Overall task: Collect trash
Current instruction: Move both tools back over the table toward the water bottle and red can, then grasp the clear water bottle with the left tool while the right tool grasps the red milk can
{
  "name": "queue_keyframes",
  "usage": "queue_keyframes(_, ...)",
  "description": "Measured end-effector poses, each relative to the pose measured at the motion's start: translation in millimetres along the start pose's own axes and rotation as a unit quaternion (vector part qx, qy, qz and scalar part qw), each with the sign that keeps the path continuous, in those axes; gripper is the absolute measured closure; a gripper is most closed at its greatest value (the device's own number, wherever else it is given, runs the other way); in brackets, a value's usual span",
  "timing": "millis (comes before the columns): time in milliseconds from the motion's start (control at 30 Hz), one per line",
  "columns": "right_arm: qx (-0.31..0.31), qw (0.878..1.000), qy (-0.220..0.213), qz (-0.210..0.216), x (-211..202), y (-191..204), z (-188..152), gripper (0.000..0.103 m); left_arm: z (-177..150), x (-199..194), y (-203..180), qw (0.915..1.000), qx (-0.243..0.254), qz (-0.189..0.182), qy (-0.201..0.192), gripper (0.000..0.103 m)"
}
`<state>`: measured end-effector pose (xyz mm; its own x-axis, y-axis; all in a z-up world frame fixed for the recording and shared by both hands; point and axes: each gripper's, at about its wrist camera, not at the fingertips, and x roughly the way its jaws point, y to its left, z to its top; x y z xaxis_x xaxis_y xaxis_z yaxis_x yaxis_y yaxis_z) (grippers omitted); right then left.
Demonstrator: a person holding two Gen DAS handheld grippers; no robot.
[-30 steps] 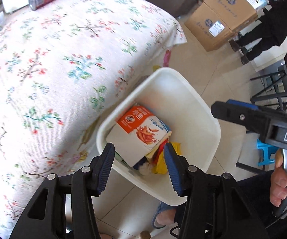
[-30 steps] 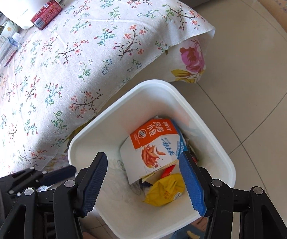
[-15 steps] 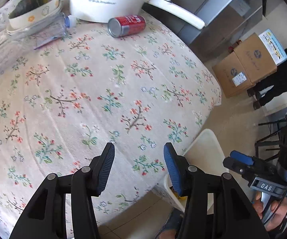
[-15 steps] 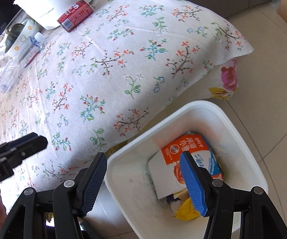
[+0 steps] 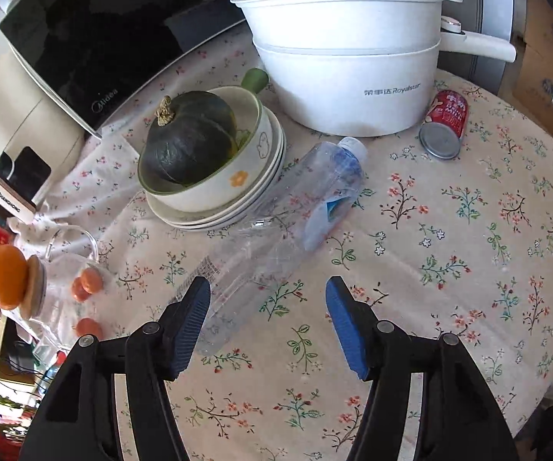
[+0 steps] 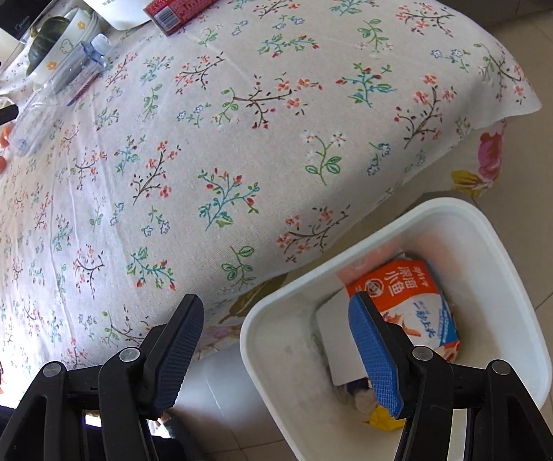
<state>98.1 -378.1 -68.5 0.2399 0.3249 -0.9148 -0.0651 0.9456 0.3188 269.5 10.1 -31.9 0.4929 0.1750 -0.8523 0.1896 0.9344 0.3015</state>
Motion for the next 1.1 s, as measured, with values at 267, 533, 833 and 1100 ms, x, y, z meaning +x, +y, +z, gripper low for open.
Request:
queue_keyframes(267,-0.008,1.0,0.025,0.007,13.4,13.6,-0.7,0.035,5.7,33.6,8.7,0.9995,0.03,0.007,0.002,0.038)
queue_keyframes(533,-0.007,0.999,0.042,0.013,25.8,19.8,3.0,0.035,6.6,66.8,-4.9,0.996,0.069,0.049,0.027,0.019)
queue_keyframes(833,0.032,0.997,0.046,0.053,34.2,19.2,23.9,0.035,7.2,66.7,-18.9,0.9981,0.015,-0.023,0.055,0.029)
queue_keyframes(1100,0.131,0.986,0.022,0.102,45.7,6.3,63.3,0.035,-15.2,34.9,-27.5,0.9901,-0.084,-0.09,0.066,0.032)
